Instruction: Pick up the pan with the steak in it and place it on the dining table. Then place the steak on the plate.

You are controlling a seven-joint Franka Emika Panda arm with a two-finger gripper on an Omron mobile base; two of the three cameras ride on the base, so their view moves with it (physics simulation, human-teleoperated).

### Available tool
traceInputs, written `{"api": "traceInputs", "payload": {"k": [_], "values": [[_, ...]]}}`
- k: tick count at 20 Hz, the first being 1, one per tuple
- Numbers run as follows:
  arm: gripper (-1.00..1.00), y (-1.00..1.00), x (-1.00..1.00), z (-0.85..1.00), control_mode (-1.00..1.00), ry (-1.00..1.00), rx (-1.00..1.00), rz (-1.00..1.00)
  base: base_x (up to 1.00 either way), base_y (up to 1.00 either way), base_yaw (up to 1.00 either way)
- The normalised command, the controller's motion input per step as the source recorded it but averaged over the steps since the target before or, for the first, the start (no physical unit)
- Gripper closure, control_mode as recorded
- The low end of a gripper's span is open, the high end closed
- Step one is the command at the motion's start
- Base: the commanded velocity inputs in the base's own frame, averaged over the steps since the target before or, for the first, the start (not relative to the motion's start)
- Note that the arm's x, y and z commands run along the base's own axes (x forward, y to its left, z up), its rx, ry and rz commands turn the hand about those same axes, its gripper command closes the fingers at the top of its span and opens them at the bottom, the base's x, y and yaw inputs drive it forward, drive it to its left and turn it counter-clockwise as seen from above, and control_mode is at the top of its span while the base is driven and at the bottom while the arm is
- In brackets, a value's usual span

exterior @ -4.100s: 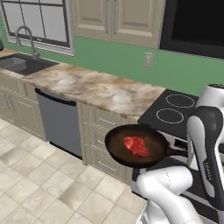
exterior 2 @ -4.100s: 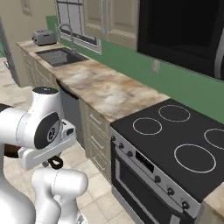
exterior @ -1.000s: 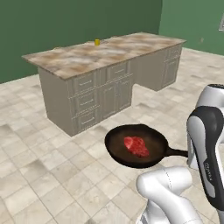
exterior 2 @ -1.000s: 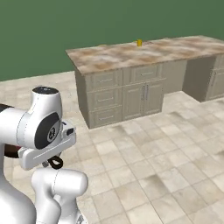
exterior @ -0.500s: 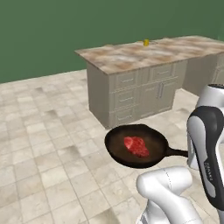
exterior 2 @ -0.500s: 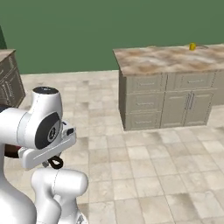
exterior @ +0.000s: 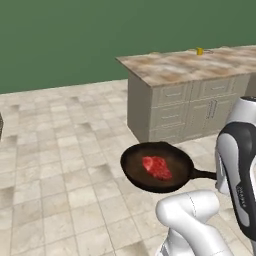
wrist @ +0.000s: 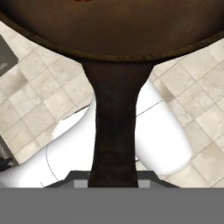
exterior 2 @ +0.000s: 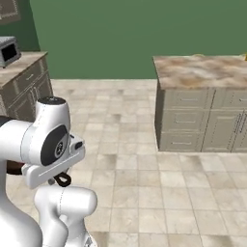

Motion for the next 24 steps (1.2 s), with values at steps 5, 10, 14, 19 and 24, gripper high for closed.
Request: {"api": "traceInputs", "payload": {"k": [5, 10, 14, 19, 24], "values": [[1.00, 0.00, 0.00, 0.00, 1.00, 0.00, 0.00, 0.00, 0.99, 0.12, 0.02], [1.00, 0.00, 0.00, 0.00, 1.00, 0.00, 0.00, 0.00, 1.00, 0.13, 0.00], [1.00, 0.00, 0.00, 0.00, 1.00, 0.00, 0.00, 0.00, 1.00, 0.14, -0.02], [1.00, 0.00, 0.00, 0.00, 1.00, 0.00, 0.00, 0.00, 1.00, 0.15, -0.03], [1.00, 0.00, 0.00, 0.00, 1.00, 0.00, 0.00, 0.00, 1.00, 0.16, -0.04]]}}
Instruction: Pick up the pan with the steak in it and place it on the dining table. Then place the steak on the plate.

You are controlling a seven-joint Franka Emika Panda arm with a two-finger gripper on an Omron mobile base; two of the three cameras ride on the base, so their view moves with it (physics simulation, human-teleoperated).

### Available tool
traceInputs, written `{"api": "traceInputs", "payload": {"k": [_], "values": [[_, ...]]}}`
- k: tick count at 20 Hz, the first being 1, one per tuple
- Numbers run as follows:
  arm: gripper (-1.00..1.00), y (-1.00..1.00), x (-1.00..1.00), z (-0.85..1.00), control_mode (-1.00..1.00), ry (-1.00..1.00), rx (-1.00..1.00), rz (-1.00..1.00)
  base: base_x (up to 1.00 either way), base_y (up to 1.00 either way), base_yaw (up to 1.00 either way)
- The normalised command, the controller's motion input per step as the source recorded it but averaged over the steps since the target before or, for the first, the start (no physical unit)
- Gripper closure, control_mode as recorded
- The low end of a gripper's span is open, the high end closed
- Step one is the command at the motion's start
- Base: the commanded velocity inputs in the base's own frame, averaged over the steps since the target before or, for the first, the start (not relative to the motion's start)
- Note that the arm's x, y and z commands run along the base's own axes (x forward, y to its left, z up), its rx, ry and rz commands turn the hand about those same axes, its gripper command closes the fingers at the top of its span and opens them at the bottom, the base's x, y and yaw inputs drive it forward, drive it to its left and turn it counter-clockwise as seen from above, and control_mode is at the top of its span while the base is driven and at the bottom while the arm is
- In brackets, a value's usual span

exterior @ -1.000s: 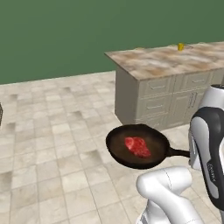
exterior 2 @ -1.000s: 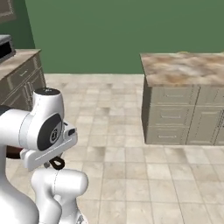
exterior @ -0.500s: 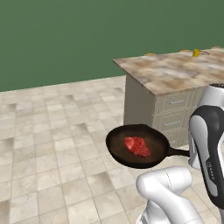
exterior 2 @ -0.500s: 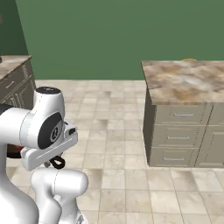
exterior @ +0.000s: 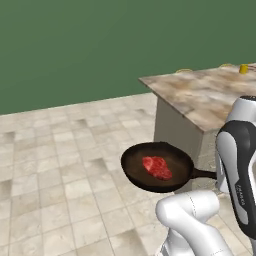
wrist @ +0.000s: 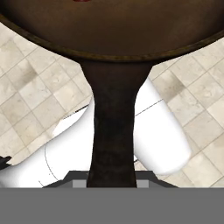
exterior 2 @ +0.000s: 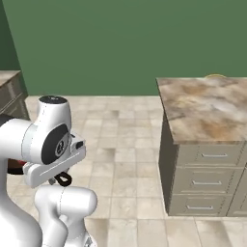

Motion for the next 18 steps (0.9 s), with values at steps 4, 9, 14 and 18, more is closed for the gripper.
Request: {"api": "traceInputs", "payload": {"k": [4, 9, 14, 18], "values": [[1.00, 0.00, 0.00, 0.00, 1.00, 0.00, 0.00, 0.00, 1.00, 0.17, -0.05], [1.00, 0.00, 0.00, 0.00, 1.00, 0.00, 0.00, 0.00, 1.00, 0.18, -0.05], [1.00, 0.00, 0.00, 0.00, 1.00, 0.00, 0.00, 0.00, 1.00, 0.19, -0.05], [1.00, 0.00, 0.00, 0.00, 1.00, 0.00, 0.00, 0.00, 1.00, 0.21, -0.05]]}}
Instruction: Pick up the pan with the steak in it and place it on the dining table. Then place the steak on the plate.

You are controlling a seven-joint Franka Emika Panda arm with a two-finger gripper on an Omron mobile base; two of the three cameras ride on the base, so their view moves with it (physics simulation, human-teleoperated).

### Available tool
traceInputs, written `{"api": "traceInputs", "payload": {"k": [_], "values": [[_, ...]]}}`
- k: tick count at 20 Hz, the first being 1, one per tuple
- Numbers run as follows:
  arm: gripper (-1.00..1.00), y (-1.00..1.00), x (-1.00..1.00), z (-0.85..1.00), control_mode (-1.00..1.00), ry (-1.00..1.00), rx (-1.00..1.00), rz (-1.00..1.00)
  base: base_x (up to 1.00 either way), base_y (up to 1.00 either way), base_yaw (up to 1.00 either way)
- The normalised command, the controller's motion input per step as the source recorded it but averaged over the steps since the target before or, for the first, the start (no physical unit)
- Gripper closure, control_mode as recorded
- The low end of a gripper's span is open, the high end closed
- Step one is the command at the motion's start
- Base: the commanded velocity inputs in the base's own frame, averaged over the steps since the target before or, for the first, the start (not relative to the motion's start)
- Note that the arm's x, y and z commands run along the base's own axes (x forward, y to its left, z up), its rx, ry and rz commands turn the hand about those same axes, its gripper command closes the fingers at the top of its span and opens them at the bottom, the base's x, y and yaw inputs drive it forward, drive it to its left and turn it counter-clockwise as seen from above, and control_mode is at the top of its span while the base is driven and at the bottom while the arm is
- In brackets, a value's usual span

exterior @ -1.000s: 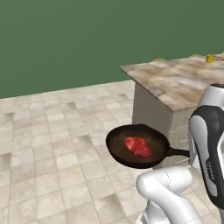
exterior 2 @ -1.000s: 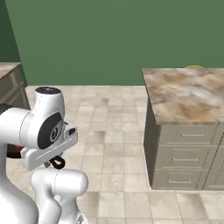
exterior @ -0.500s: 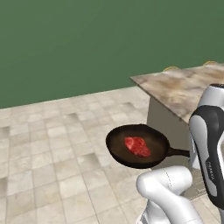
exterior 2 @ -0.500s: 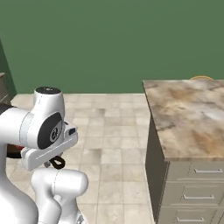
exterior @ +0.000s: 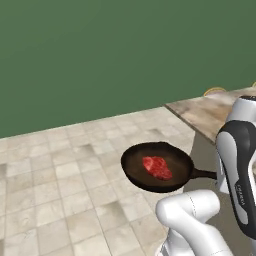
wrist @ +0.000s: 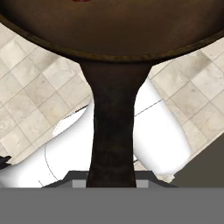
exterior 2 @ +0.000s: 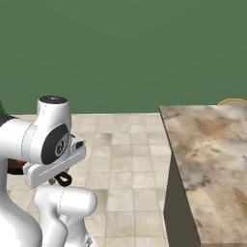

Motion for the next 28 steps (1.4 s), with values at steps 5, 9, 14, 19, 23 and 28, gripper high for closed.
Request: {"api": "traceInputs", "payload": {"k": [5, 9, 14, 19, 23, 28], "values": [[1.00, 0.00, 0.00, 0.00, 1.00, 0.00, 0.00, 0.00, 1.00, 0.23, -0.06], [1.00, 0.00, 0.00, 0.00, 1.00, 0.00, 0.00, 0.00, 1.00, 0.26, -0.06], [1.00, 0.00, 0.00, 0.00, 1.00, 0.00, 0.00, 0.00, 1.00, 0.29, -0.07], [1.00, 0.00, 0.00, 0.00, 1.00, 0.00, 0.00, 0.00, 1.00, 0.32, -0.07], [1.00, 0.00, 0.00, 0.00, 1.00, 0.00, 0.00, 0.00, 1.00, 0.33, -0.08], [1.00, 0.00, 0.00, 0.00, 1.00, 0.00, 0.00, 0.00, 1.00, 0.33, -0.08]]}}
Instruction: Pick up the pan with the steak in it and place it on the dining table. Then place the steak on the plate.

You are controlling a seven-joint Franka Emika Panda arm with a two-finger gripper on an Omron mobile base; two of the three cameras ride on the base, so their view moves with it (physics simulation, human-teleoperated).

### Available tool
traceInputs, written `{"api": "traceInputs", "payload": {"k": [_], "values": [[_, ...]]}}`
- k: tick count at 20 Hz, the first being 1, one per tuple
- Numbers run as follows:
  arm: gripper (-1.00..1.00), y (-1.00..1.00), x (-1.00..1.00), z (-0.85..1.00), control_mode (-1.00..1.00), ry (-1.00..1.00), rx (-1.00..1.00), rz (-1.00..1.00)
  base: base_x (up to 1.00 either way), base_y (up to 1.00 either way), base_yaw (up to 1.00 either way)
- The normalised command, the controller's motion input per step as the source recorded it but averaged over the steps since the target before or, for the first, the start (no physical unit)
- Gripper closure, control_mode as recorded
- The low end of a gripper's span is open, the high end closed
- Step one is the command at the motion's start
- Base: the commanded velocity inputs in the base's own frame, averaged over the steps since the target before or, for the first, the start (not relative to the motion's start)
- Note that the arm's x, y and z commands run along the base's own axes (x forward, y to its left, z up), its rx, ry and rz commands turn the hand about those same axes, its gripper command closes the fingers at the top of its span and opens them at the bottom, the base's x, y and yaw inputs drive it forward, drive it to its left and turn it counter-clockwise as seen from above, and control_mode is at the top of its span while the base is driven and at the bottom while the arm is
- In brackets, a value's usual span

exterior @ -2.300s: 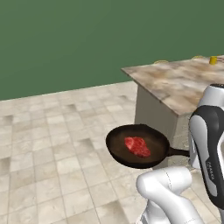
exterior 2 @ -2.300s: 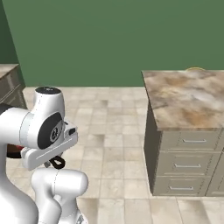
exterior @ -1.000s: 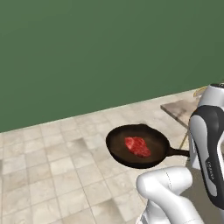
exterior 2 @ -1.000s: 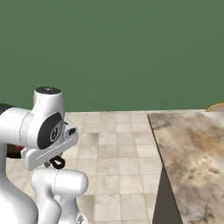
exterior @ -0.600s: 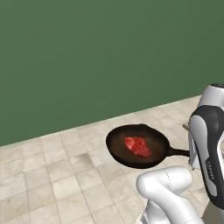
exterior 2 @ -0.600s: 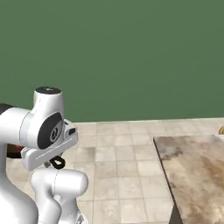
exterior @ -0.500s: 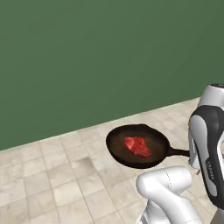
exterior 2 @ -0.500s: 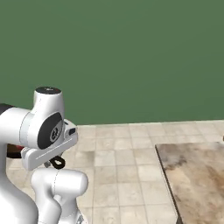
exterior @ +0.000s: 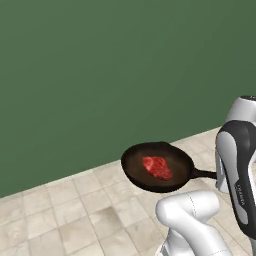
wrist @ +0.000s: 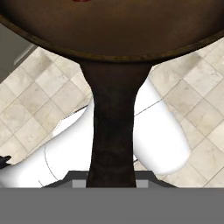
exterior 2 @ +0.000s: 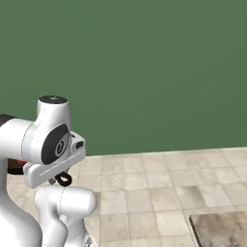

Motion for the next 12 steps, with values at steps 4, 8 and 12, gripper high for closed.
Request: {"api": "traceInputs", "payload": {"k": [4, 8, 12], "values": [[1.00, 0.00, 0.00, 0.00, 1.00, 0.00, 0.00, 0.00, 1.00, 0.33, -0.08], [1.00, 0.00, 0.00, 0.00, 1.00, 0.00, 0.00, 0.00, 1.00, 0.35, -0.08], [1.00, 0.00, 0.00, 0.00, 1.00, 0.00, 0.00, 0.00, 1.00, 0.41, -0.13]]}}
